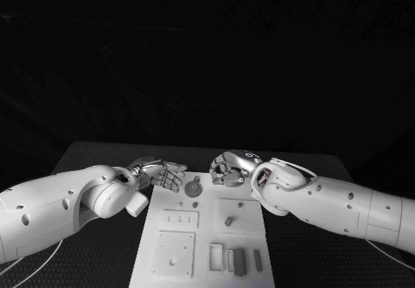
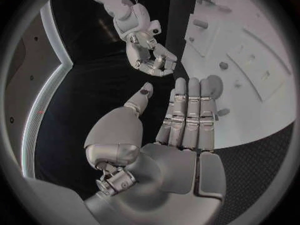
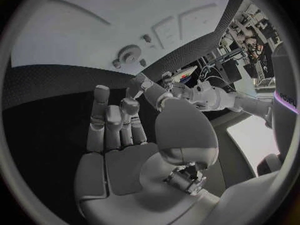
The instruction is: Assemble the parts on the task board
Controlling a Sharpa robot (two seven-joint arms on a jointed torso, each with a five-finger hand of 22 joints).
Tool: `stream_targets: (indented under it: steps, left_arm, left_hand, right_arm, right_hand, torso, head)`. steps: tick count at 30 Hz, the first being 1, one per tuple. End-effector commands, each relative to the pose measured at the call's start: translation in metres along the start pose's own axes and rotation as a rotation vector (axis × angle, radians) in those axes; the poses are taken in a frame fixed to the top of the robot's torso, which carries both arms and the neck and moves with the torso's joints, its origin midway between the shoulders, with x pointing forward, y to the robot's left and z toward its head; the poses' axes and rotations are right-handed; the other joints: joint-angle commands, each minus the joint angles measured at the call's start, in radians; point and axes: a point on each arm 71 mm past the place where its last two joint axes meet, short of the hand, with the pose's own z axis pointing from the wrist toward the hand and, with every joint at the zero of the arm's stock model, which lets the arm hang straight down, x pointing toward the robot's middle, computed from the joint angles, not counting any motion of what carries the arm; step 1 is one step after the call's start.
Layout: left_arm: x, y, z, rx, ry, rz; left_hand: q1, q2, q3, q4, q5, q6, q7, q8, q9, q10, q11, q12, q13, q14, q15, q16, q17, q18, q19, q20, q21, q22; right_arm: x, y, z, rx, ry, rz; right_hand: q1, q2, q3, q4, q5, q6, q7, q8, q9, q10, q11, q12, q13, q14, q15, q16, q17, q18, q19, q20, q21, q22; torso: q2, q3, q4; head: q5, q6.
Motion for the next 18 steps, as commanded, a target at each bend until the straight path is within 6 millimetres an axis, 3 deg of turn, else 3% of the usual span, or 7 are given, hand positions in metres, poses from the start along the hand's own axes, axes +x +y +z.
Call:
stream_targets:
  steps: [1, 10, 18]
  left_arm:
    - [0.005, -0.001, 0.002, -0.038, -0.045, 0.009]
    - [0.028, 0.001, 0.005, -0.073, -0.027, -0.001]
    - [0.033, 0.000, 0.006, -0.080, -0.013, 0.016]
  left_hand:
    - [0.012, -0.004, 0.007, -0.001, -0.004, -0.005, 0.006, -0.010, -0.004, 0.006, -0.001, 0.005, 0.008, 0.008, -0.003, 0.001, 0.005, -0.001, 0.009, -0.004, 0.002, 0.003]
    - [0.000, -0.032, 0.004, 0.002, -0.004, -0.007, 0.008, -0.018, -0.008, 0.000, 0.000, 0.003, 0.043, 0.009, -0.005, -0.007, 0.026, -0.011, 0.012, -0.013, -0.001, 0.006]
    - [-0.033, -0.041, -0.006, 0.011, -0.004, 0.021, -0.001, -0.007, -0.004, -0.001, -0.005, 0.002, 0.069, 0.013, -0.007, -0.014, 0.042, -0.015, 0.014, -0.019, -0.004, 0.008]
  right_arm:
    - [0.000, 0.010, 0.002, 0.018, -0.018, -0.020]
    - [0.005, 0.035, 0.005, -0.025, 0.007, -0.003]
    - [0.008, 0.047, 0.007, -0.044, 0.015, 0.005]
  right_hand:
    - [-0.003, -0.005, 0.001, 0.001, 0.000, 0.031, 0.024, 0.002, 0.010, 0.007, 0.001, 0.003, -0.001, 0.007, -0.003, 0.005, -0.001, -0.008, 0.007, -0.002, 0.005, 0.019]
    - [-0.004, -0.008, 0.001, 0.001, 0.000, 0.030, 0.024, 0.001, 0.010, 0.008, 0.001, 0.002, -0.002, 0.008, -0.003, 0.004, -0.002, -0.008, 0.007, -0.003, 0.005, 0.019]
    - [-0.005, -0.009, 0.001, 0.001, 0.000, 0.030, 0.024, 0.001, 0.010, 0.009, 0.001, 0.002, -0.002, 0.009, -0.004, 0.004, -0.002, -0.008, 0.007, -0.003, 0.004, 0.019]
  torso:
    - [-0.004, -0.0007, 0.0028]
    - [-0.002, 0.0004, -0.0002]
    - [-0.001, 0.0001, -0.0002]
  head:
    - [0.006, -0.003]
    - [0.022, -0.008]
    - [0.019, -0.009]
